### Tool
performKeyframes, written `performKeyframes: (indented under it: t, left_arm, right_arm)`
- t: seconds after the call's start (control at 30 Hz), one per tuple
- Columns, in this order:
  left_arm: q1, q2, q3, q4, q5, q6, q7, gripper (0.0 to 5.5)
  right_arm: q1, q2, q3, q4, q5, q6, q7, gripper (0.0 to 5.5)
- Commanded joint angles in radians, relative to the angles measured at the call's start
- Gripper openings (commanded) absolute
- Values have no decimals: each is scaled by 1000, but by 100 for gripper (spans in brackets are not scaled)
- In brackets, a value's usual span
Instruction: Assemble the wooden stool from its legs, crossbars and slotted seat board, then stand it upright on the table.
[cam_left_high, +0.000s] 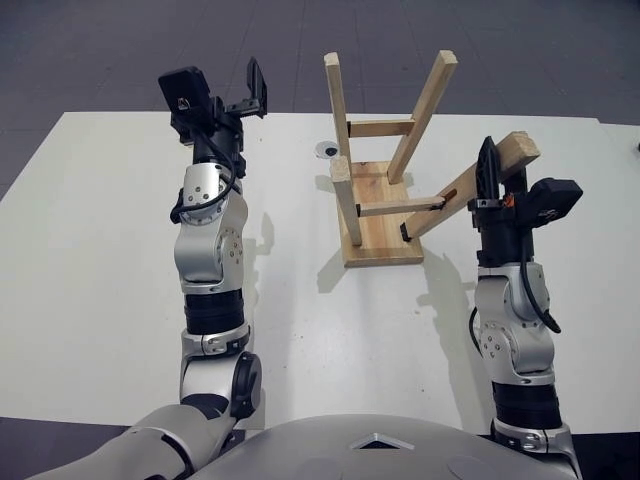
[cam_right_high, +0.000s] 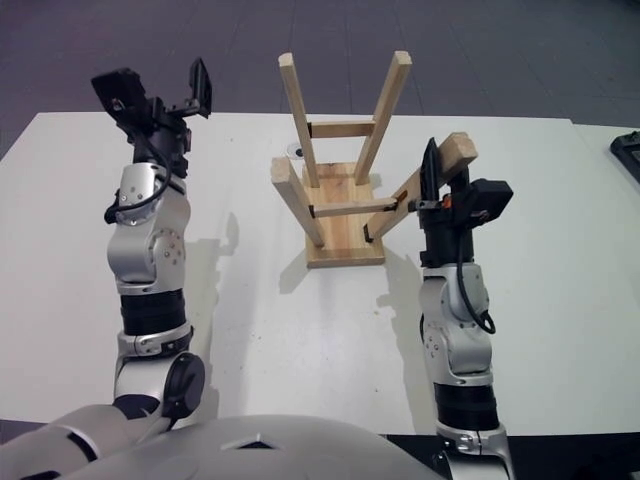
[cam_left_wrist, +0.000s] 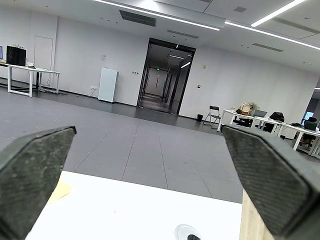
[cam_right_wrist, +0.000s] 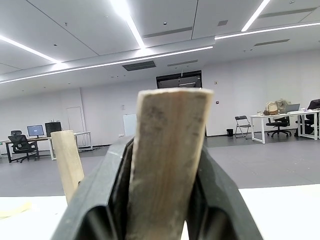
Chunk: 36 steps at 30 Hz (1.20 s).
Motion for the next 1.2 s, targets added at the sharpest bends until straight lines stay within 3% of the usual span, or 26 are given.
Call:
performKeyframes:
  t: [0.03, 0.3, 0.63, 0.9, 1.2]
  left_arm:
    - [-38, 6, -8, -31, -18, 43, 2, 540]
    - [-47, 5, -15, -27, -18, 36, 0, 540]
    - [-77, -15, -41, -22, -16, 36, -1, 540]
    - [-73, -17, -46, -8, -18, 29, 0, 540]
    - [-33, -11, -16, -2, -12, 25, 23, 540]
  right_arm:
    - [254, -98, 164, 261, -162, 203, 129, 115]
    - [216, -128, 162, 316, -196, 183, 134, 114]
    - [104, -163, 213, 385, -218, 347, 109, 116]
    - [45, -145, 217, 383, -209, 374, 121, 242]
    - [6, -132, 49, 121, -18, 232, 168, 358]
